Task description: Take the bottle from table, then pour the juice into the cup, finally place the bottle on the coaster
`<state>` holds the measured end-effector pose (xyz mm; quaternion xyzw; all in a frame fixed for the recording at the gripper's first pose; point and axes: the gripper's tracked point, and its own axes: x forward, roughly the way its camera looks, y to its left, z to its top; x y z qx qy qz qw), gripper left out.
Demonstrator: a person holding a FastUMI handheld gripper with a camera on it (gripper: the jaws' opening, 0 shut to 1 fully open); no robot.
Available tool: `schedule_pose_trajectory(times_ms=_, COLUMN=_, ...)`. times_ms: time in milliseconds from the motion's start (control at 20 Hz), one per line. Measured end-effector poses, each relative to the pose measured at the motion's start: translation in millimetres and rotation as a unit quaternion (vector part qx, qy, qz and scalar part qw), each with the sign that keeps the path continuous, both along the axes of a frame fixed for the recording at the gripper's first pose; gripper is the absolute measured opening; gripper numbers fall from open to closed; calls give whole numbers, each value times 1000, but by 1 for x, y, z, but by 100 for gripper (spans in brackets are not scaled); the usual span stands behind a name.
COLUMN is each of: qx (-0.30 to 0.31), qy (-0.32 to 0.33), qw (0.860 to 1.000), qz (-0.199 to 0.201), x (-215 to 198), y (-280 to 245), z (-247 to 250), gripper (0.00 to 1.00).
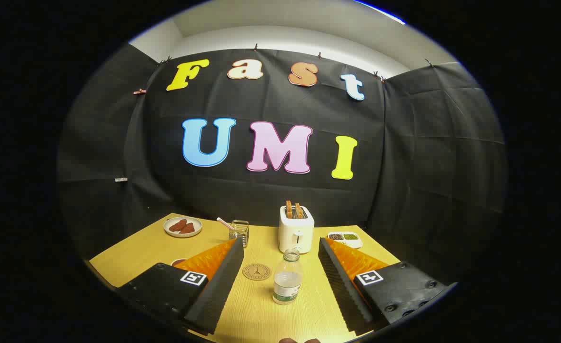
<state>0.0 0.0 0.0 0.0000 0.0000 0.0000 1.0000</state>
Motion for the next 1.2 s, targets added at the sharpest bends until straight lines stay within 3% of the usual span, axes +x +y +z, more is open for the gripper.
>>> schedule_pose_trajectory(times_ms=450, qx=0, qy=15, qw=1000, qz=2, x=3, y=-5, z=-12, gripper=98)
schedule_pose_trajectory(times_ms=1200, qx=34, qy=45, qw=997, qz=53, x=47, y=-23, z=-56, gripper=98)
